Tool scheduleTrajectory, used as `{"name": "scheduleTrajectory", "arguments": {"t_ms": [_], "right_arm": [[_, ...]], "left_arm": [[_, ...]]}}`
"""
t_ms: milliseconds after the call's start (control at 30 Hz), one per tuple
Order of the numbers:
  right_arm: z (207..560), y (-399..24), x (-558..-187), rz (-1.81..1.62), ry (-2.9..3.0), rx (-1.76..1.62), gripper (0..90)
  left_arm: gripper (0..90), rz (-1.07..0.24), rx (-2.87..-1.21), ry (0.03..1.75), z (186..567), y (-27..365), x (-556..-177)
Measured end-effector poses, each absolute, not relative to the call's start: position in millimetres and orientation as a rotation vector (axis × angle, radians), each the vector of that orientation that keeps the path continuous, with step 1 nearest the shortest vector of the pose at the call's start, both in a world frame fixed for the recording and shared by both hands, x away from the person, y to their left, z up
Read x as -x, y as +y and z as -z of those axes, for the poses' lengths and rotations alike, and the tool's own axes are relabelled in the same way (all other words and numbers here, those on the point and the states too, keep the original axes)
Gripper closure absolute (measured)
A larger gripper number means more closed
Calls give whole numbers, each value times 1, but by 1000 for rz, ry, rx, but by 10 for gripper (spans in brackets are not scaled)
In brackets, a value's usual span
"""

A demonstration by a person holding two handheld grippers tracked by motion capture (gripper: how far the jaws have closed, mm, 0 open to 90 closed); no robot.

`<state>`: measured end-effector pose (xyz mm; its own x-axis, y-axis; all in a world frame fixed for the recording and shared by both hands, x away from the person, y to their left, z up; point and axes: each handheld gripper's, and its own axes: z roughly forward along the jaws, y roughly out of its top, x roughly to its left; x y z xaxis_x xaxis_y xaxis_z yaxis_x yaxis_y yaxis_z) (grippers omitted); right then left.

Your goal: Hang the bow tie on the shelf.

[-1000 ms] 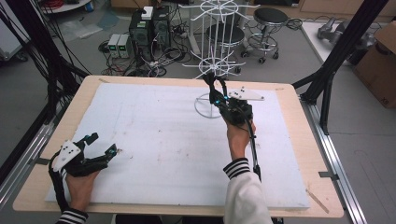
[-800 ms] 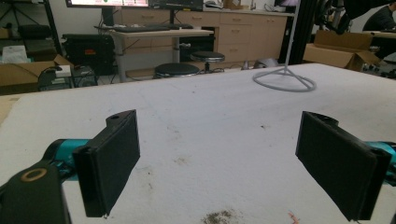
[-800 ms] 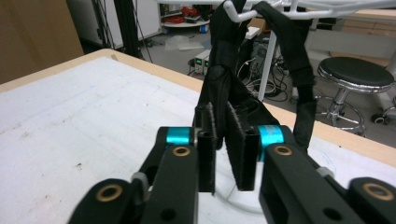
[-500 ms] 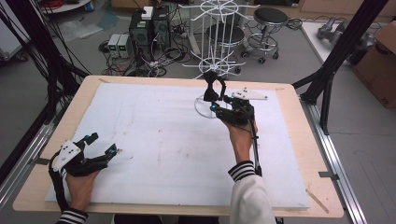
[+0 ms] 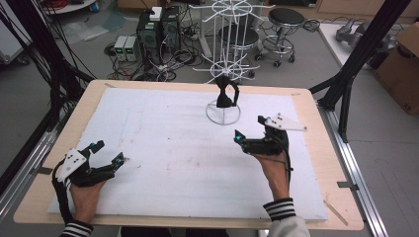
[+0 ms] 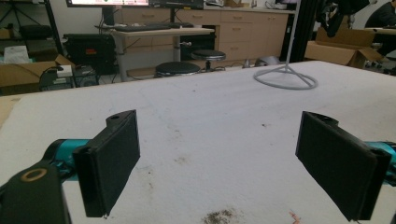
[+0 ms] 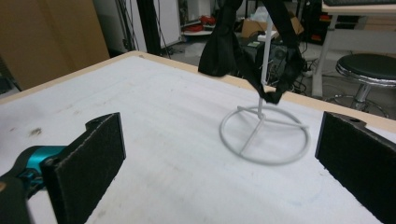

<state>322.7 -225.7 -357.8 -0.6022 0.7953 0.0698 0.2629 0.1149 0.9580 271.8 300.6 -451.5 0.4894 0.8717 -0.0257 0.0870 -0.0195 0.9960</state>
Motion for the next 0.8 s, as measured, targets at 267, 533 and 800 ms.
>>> {"name": "scheduleTrajectory", "arguments": {"t_ms": [267,533,800], "right_arm": [[391,-256,-283,-1528,1839,-1011,4],[420,-268,-259,-1546,1770,-949,4],[441,-268,-253,-1503,1747,-911,4]], "left_arm": [[141,-783,-1468,882,452,300,-271],[141,-790,-1473,875,452,300,-271],[141,-793,-1476,873,452,300,-271]]}}
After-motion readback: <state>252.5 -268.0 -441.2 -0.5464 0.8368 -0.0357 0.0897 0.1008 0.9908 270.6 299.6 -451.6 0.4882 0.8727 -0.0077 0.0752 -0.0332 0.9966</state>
